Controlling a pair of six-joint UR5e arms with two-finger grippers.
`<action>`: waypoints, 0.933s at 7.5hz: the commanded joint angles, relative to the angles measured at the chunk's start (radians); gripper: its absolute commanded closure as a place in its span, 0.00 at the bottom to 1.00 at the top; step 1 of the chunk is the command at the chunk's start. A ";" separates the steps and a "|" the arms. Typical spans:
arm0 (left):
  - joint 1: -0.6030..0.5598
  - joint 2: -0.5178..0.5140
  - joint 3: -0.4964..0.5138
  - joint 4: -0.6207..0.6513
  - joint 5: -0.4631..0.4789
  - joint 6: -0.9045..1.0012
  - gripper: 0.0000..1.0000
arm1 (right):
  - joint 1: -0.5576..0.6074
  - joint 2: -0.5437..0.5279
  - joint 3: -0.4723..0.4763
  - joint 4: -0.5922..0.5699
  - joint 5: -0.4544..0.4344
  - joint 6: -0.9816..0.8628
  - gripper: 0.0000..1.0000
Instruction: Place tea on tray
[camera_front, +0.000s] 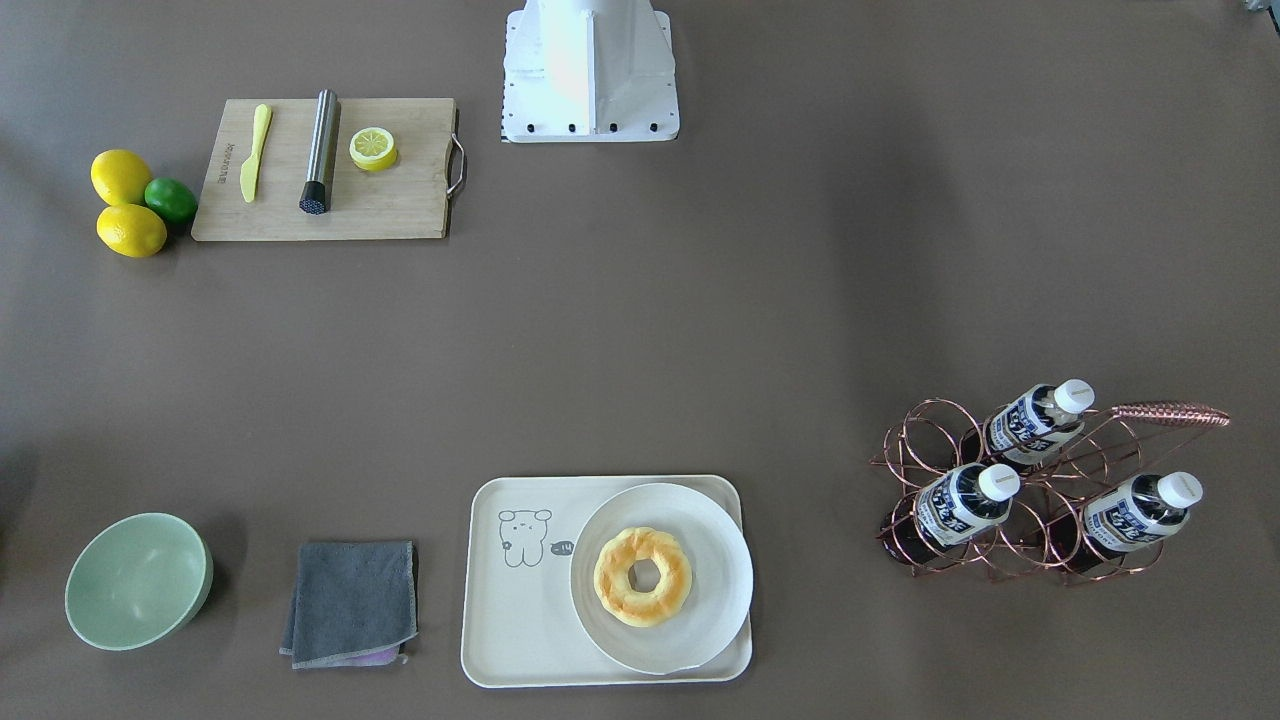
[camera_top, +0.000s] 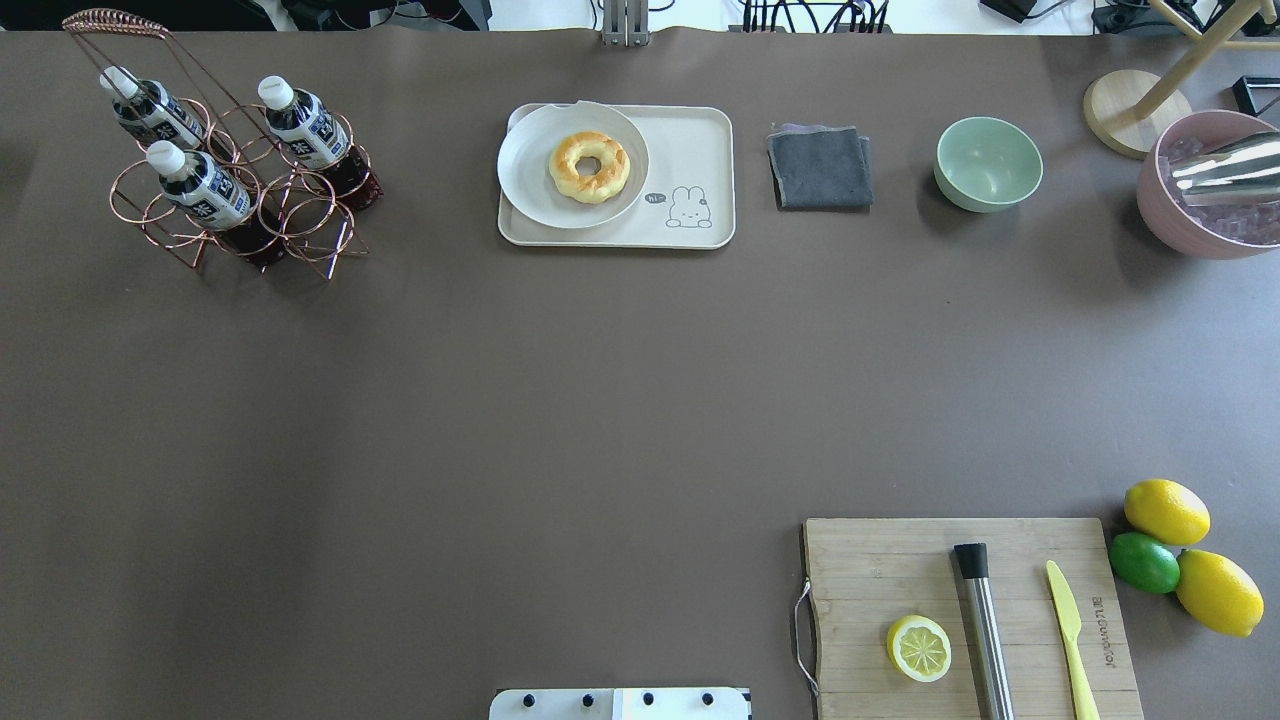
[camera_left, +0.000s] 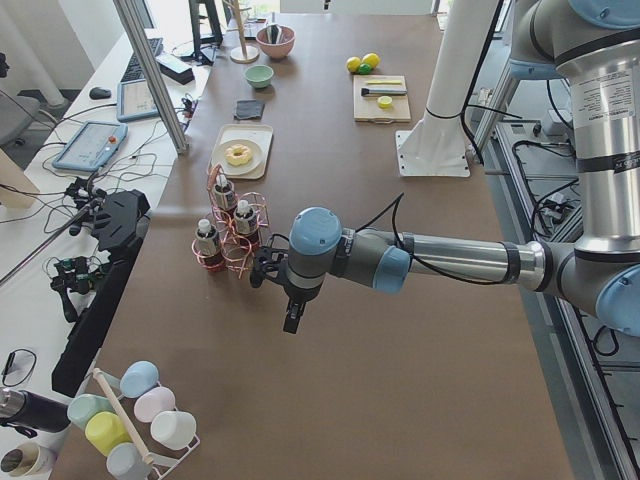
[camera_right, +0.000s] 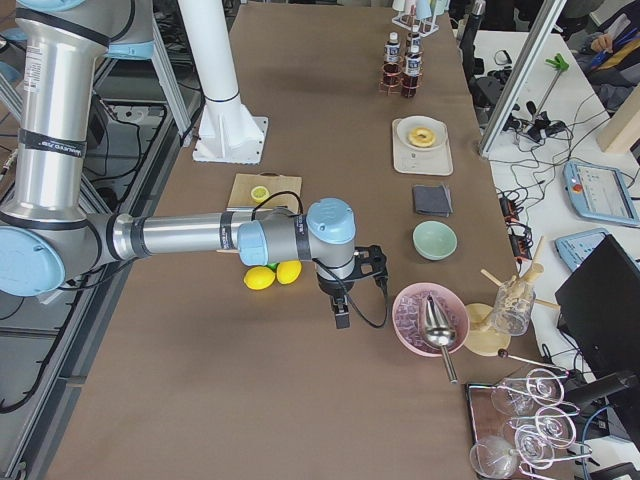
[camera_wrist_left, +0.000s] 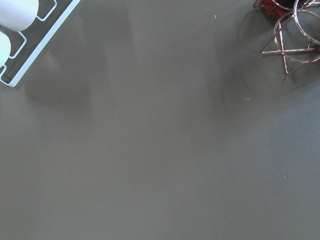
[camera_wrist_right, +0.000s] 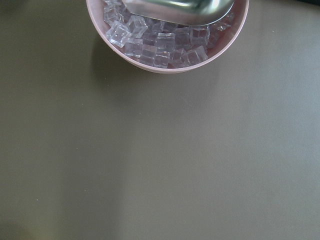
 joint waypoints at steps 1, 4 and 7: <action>0.000 -0.019 0.020 0.007 0.001 -0.050 0.03 | 0.000 0.003 0.000 0.000 0.002 -0.002 0.00; -0.006 -0.036 0.014 -0.035 -0.001 -0.120 0.03 | 0.000 0.003 0.000 -0.002 0.008 0.000 0.00; 0.000 0.014 -0.030 -0.185 -0.056 -0.229 0.02 | 0.000 -0.002 -0.001 -0.003 0.012 0.000 0.00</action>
